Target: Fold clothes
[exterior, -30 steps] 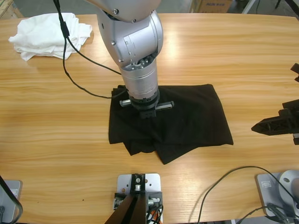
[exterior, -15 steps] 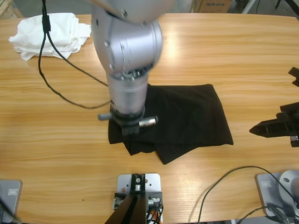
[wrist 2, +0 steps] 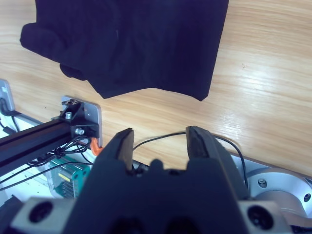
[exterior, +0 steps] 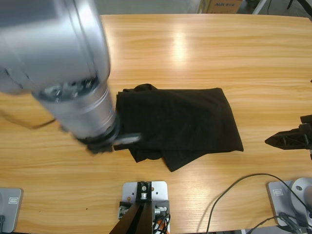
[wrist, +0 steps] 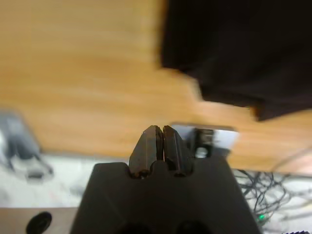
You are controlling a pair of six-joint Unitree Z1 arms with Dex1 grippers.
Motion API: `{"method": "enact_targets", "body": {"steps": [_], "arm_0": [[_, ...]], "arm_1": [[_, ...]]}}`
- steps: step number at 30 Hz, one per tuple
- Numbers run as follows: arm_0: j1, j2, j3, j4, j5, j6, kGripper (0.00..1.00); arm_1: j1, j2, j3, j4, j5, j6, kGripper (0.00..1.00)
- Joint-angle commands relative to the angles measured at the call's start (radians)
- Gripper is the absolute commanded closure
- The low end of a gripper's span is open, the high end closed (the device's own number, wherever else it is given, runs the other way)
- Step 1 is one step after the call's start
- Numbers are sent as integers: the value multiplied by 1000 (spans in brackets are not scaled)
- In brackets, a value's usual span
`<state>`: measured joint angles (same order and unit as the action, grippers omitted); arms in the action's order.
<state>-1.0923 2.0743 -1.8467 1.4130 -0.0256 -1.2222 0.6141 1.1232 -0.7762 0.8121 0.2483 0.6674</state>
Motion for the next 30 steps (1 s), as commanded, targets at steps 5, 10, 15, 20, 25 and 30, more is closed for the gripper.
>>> {"method": "enact_targets", "body": {"steps": [5,10,15,20,25,30], "arm_0": [[31,248,-209,-65,70,185,1000],[34,328,-225,-62,58,180,1000],[34,345,-202,-59,55,177,1000],[35,323,-159,-60,55,176,1000],[34,287,-64,-122,45,176,1000],[33,227,38,-171,42,168,1000]], "arm_1": [[-11,17,31,-15,23,12,589],[-11,16,28,-7,23,12,589],[-11,23,29,-11,23,12,589],[-11,20,35,-13,23,12,589],[-11,11,37,-11,23,13,589],[-11,10,38,-12,23,13,589]]}}
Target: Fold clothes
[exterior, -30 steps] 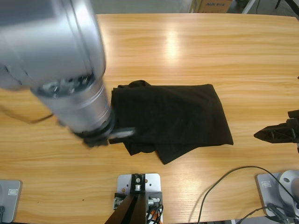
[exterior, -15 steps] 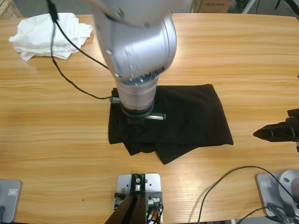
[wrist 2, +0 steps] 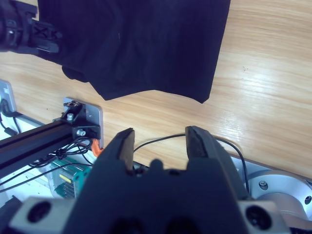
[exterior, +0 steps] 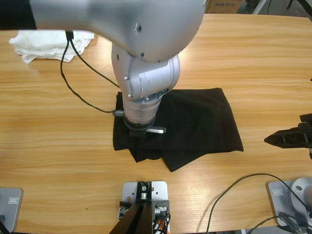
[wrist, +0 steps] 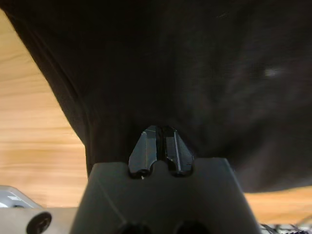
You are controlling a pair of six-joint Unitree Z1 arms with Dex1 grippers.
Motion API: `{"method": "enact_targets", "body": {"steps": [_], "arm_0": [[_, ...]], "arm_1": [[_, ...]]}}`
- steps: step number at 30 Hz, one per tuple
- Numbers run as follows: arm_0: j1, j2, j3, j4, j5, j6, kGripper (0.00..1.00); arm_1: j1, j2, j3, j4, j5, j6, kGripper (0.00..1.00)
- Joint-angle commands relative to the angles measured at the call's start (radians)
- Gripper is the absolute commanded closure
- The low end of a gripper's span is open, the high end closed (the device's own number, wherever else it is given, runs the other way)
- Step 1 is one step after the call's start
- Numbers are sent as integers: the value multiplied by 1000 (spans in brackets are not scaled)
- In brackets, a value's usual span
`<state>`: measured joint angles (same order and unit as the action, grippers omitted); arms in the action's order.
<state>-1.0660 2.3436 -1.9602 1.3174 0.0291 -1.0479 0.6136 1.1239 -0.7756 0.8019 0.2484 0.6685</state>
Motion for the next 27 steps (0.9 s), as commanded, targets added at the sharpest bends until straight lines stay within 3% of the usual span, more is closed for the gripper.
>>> {"method": "enact_targets", "body": {"steps": [1,9,14,15,16,17,22,27], "arm_0": [[2,-53,169,-75,-12,-15,1000],[-15,-120,240,-76,-12,-26,1000],[-19,-131,326,-119,-26,-30,1000],[-19,-139,342,-134,-27,-30,1000],[-19,-148,356,-149,-28,-30,1000],[-19,-157,367,-166,-29,-27,1000],[-19,-161,363,-199,-38,-21,1000],[-19,-156,366,-200,-43,-18,1000]], "arm_1": [[-11,10,38,-3,23,12,589],[-11,39,35,-8,23,12,587],[-16,145,31,-111,25,-7,588],[-27,172,26,-125,33,-7,625],[-32,195,21,-140,42,-7,845],[-40,212,27,-177,65,-9,1000],[-155,319,171,-557,259,-49,1000],[-224,457,248,-808,344,-30,1000]]}}
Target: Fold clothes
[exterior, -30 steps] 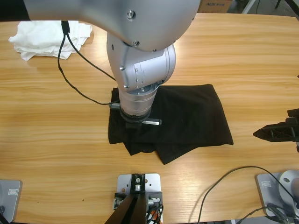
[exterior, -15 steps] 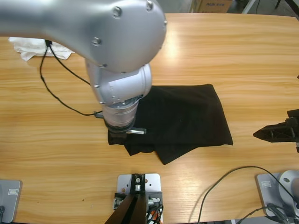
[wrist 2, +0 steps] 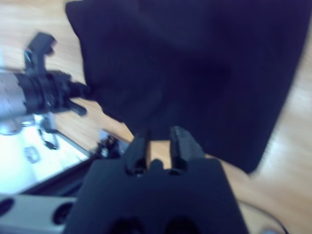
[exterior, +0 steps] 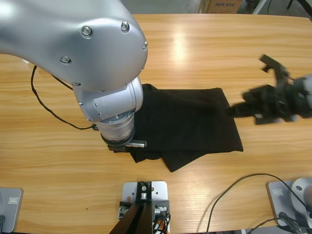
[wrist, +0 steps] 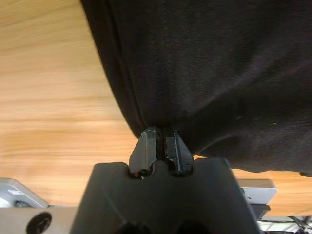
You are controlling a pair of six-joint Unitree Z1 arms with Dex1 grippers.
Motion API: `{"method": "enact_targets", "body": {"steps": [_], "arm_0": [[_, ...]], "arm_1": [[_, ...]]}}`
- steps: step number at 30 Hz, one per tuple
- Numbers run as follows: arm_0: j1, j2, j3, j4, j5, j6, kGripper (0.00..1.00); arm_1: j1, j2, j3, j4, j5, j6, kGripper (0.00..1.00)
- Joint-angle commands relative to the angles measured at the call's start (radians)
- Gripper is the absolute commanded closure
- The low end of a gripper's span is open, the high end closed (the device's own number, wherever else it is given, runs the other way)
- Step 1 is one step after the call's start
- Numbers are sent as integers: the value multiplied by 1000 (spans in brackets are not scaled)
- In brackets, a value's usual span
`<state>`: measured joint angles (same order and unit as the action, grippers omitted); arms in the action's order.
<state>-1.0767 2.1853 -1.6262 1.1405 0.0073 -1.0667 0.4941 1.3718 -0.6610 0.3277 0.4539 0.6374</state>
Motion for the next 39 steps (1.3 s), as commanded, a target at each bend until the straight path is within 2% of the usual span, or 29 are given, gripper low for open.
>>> {"method": "enact_targets", "body": {"steps": [1,6,17,30,32,34,39], "arm_0": [[-8,2,32,-22,-22,1,1000],[-8,5,35,-22,-23,1,1000],[-8,14,46,-24,-29,-6,1000],[-8,13,60,-24,-35,-7,1000],[-7,9,64,-24,-34,-7,1000],[-6,7,63,-24,-33,-7,1000],[-6,5,66,-24,-33,-7,1000]], "arm_1": [[-120,241,150,-379,154,1,1000],[-150,383,231,-582,204,1,1000],[-158,434,249,-668,143,-8,1000],[-352,509,233,-685,36,-139,1000],[-356,441,234,-685,32,-193,1000],[-356,298,235,-662,14,-226,1000],[-338,0,166,-425,-15,-292,1000]]}}
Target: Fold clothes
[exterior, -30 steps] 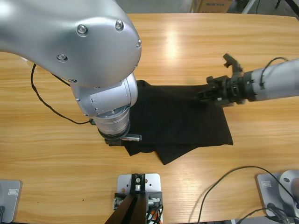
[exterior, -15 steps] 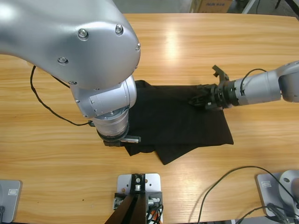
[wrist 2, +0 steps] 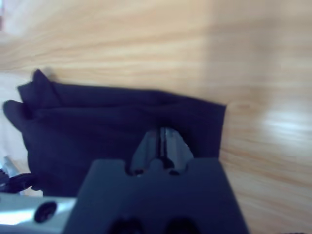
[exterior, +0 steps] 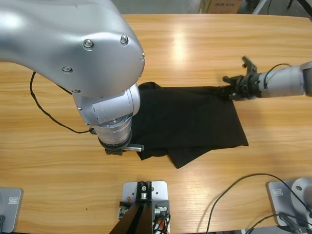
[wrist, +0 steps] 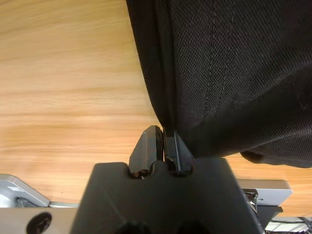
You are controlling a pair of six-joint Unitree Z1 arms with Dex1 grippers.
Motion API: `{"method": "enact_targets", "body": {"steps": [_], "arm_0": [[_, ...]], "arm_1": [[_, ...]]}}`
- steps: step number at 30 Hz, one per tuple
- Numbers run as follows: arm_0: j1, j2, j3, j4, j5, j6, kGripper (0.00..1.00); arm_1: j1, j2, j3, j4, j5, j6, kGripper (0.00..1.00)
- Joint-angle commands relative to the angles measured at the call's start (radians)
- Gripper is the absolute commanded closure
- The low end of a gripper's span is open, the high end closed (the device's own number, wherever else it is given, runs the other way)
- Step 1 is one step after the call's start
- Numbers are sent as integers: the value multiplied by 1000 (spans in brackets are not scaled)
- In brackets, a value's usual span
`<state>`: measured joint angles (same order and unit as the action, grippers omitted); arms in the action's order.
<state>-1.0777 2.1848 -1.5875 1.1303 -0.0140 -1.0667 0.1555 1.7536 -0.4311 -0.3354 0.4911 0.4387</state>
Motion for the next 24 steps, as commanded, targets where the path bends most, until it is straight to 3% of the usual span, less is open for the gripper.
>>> {"method": "enact_targets", "body": {"steps": [1,2,3,4,5,7,8,9,11,13,15,18,22,24], "arm_0": [[-5,4,27,-14,-12,-7,1000],[-5,1,27,-14,-12,-7,1000],[-5,-10,27,-12,-11,-8,1000],[-3,-34,27,-9,-2,-9,1000],[5,-67,27,-7,15,-6,1000],[38,-148,27,-8,34,8,1000],[66,-201,26,-11,35,40,1000],[86,-239,26,-17,34,73,1000],[109,-295,22,-25,16,150,444],[116,-331,29,-31,1,224,258],[119,-357,43,-44,-34,279,225],[130,-403,67,-88,-76,419,152],[165,-399,89,-114,-73,703,170],[187,-386,103,-141,-83,762,170]], "arm_1": [[15,-424,-86,291,-54,-94,1000],[25,-461,-106,343,-63,-93,1000],[36,-497,-120,393,-86,-94,927],[40,-531,-127,434,-102,-91,545],[41,-559,-134,486,-103,-79,355],[41,-568,-149,593,-99,-39,69],[34,-560,-150,627,-70,-19,8],[5,-536,-150,632,-22,-7,0],[-69,-445,-141,628,64,-5,0],[-105,-365,-139,606,120,-16,0],[-161,-308,-140,580,192,-42,0],[-252,-276,-132,594,225,-37,0],[-257,-449,-66,613,51,183,0],[-257,-485,-35,604,41,241,0]]}}
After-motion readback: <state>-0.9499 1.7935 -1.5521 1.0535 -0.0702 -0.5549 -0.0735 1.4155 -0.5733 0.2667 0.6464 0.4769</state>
